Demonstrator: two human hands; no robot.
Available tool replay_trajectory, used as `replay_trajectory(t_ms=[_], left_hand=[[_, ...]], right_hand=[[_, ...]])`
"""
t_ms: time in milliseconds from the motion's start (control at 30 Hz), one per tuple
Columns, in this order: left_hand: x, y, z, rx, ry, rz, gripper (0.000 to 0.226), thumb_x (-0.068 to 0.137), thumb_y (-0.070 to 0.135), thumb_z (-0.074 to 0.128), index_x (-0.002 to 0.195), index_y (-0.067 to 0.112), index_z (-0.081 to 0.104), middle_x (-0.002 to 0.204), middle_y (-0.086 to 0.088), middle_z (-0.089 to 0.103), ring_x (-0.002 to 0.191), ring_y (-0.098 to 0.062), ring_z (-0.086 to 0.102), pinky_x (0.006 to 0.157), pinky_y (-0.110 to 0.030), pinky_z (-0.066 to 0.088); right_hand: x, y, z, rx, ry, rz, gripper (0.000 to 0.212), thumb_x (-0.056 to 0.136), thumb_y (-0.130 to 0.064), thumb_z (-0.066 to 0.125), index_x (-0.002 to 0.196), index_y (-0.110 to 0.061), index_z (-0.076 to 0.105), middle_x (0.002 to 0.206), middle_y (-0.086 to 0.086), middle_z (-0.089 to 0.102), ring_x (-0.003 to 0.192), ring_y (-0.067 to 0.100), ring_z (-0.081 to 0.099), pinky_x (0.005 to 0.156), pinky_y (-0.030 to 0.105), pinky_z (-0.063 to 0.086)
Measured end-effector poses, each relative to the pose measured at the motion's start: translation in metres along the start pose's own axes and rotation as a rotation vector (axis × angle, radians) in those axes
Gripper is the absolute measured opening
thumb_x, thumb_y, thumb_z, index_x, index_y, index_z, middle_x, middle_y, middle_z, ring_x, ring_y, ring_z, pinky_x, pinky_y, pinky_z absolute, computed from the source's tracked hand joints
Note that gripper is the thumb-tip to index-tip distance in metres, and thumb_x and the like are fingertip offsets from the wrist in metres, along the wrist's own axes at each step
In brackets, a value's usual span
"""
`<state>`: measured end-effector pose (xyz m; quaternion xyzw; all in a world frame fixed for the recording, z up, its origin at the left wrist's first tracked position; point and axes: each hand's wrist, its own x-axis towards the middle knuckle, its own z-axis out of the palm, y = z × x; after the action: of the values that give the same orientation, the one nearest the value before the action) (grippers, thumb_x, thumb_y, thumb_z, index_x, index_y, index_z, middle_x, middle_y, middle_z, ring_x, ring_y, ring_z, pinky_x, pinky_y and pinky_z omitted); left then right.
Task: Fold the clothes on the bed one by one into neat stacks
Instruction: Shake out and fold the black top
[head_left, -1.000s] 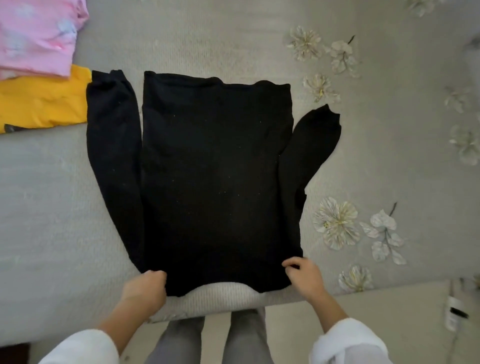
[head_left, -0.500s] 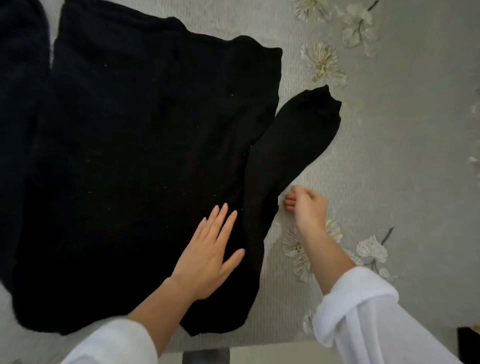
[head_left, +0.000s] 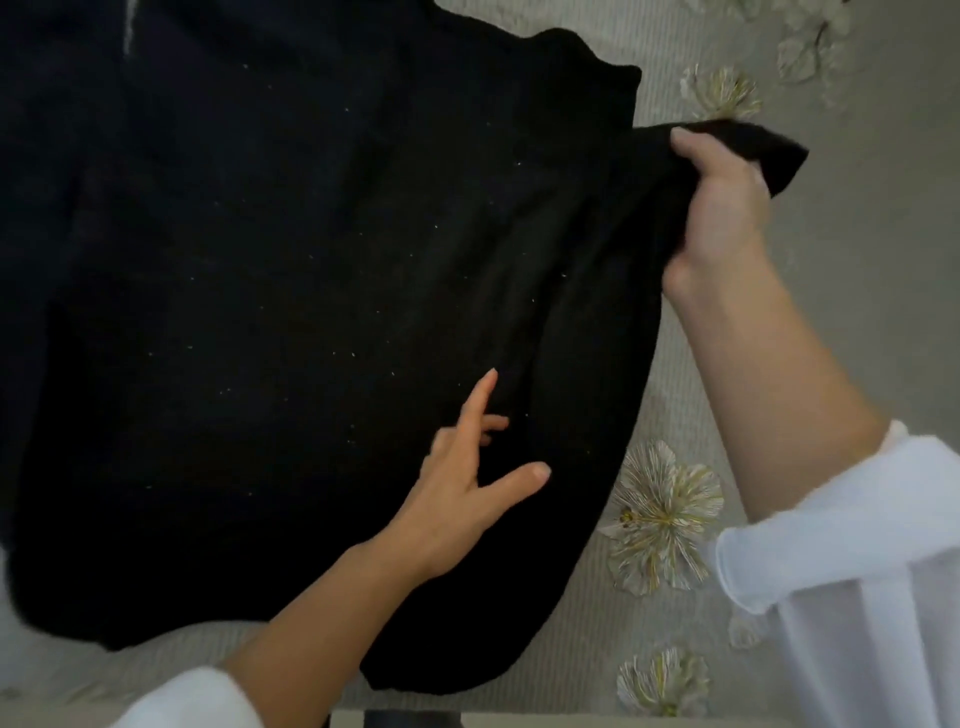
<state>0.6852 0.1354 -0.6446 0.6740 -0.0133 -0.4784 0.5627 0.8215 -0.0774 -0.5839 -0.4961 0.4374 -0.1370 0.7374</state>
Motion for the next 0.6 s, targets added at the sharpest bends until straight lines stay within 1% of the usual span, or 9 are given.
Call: replay_trajectory(t_ms=[67, 100, 167, 233, 300, 367, 433, 500, 600], left_hand=[[0.002, 0.006, -0.003, -0.173, -0.050, -0.051, 0.084, 0.061, 0.074, 0.064, 0.124, 0.078, 0.009, 0.128, 0.016, 0.049, 0.113, -0.002, 0.053, 0.098, -0.035, 0.044], [0.002, 0.006, -0.005, -0.286, -0.050, -0.077, 0.083, 0.059, 0.074, 0.067, 0.125, 0.076, 0.017, 0.128, 0.012, 0.053, 0.112, -0.005, 0.056, 0.099, -0.037, 0.045], [0.003, -0.002, -0.015, -0.548, -0.035, -0.136, 0.089, 0.056, 0.075, 0.070, 0.135, 0.061, 0.031, 0.130, 0.010, 0.057, 0.116, -0.009, 0.057, 0.105, -0.041, 0.040], [-0.001, -0.014, -0.031, -0.752, -0.050, -0.170, 0.084, 0.063, 0.074, 0.067, 0.137, 0.045, 0.044, 0.131, 0.012, 0.059, 0.119, -0.011, 0.057, 0.103, -0.036, 0.042], [-0.007, -0.025, -0.044, -0.860, -0.050, -0.187, 0.069, 0.068, 0.072, 0.065, 0.129, 0.041, 0.055, 0.131, 0.012, 0.059, 0.118, -0.009, 0.058, 0.094, -0.029, 0.047], [-0.013, -0.032, -0.052, -0.932, -0.061, -0.248, 0.065, 0.066, 0.070, 0.070, 0.124, 0.042, 0.060, 0.128, 0.013, 0.062, 0.116, -0.009, 0.059, 0.090, -0.029, 0.048], [-0.017, -0.035, -0.056, -0.991, -0.143, -0.294, 0.053, 0.068, 0.062, 0.074, 0.115, 0.039, 0.067, 0.121, 0.010, 0.066, 0.112, -0.010, 0.062, 0.083, -0.025, 0.053], [-0.020, -0.035, -0.056, -0.879, -0.172, -0.324, 0.043, 0.071, 0.039, 0.077, 0.112, 0.029, 0.068, 0.115, 0.003, 0.070, 0.107, -0.016, 0.065, 0.081, -0.024, 0.054], [-0.020, -0.040, -0.054, -0.488, -0.070, -0.408, 0.037, 0.076, 0.012, 0.063, 0.107, 0.031, 0.057, 0.106, 0.003, 0.068, 0.102, -0.016, 0.063, 0.085, -0.025, 0.051]], right_hand=[[-0.014, 0.004, 0.042, -0.174, -0.155, -0.144, 0.064, 0.087, -0.010, 0.064, 0.144, -0.015, 0.035, 0.117, 0.011, 0.061, 0.099, 0.025, 0.065, 0.080, 0.035, 0.055], [-0.023, 0.009, 0.063, -0.291, -0.285, -0.185, 0.070, 0.088, -0.014, 0.064, 0.148, -0.018, 0.028, 0.118, 0.010, 0.061, 0.096, 0.024, 0.065, 0.074, 0.035, 0.055], [-0.034, 0.027, 0.101, -0.572, -0.594, -0.207, 0.071, 0.089, -0.027, 0.064, 0.149, -0.023, 0.026, 0.109, 0.006, 0.065, 0.085, 0.018, 0.068, 0.064, 0.029, 0.053], [-0.037, 0.046, 0.125, -0.855, -0.764, -0.161, 0.073, 0.088, -0.040, 0.063, 0.149, -0.027, 0.026, 0.106, -0.002, 0.065, 0.082, 0.012, 0.069, 0.060, 0.022, 0.054], [-0.030, 0.063, 0.131, -1.029, -0.758, -0.091, 0.064, 0.090, -0.037, 0.062, 0.146, -0.022, 0.036, 0.102, -0.005, 0.063, 0.081, 0.007, 0.065, 0.059, 0.020, 0.054], [-0.021, 0.077, 0.118, -1.147, -0.723, -0.071, 0.049, 0.092, -0.027, 0.060, 0.139, -0.019, 0.047, 0.097, -0.005, 0.063, 0.081, 0.006, 0.062, 0.068, 0.022, 0.053], [-0.015, 0.089, 0.098, -1.232, -0.697, -0.101, 0.044, 0.093, -0.023, 0.059, 0.136, -0.021, 0.051, 0.093, -0.008, 0.062, 0.081, 0.005, 0.061, 0.070, 0.020, 0.047], [-0.017, 0.098, 0.084, -1.262, -0.670, -0.181, 0.044, 0.091, -0.026, 0.062, 0.134, -0.024, 0.052, 0.096, -0.008, 0.060, 0.084, 0.005, 0.061, 0.071, 0.018, 0.046], [-0.022, 0.106, 0.077, -1.371, -0.569, -0.393, 0.050, 0.082, -0.038, 0.072, 0.126, -0.024, 0.053, 0.106, -0.009, 0.047, 0.090, 0.005, 0.052, 0.071, 0.017, 0.041]])
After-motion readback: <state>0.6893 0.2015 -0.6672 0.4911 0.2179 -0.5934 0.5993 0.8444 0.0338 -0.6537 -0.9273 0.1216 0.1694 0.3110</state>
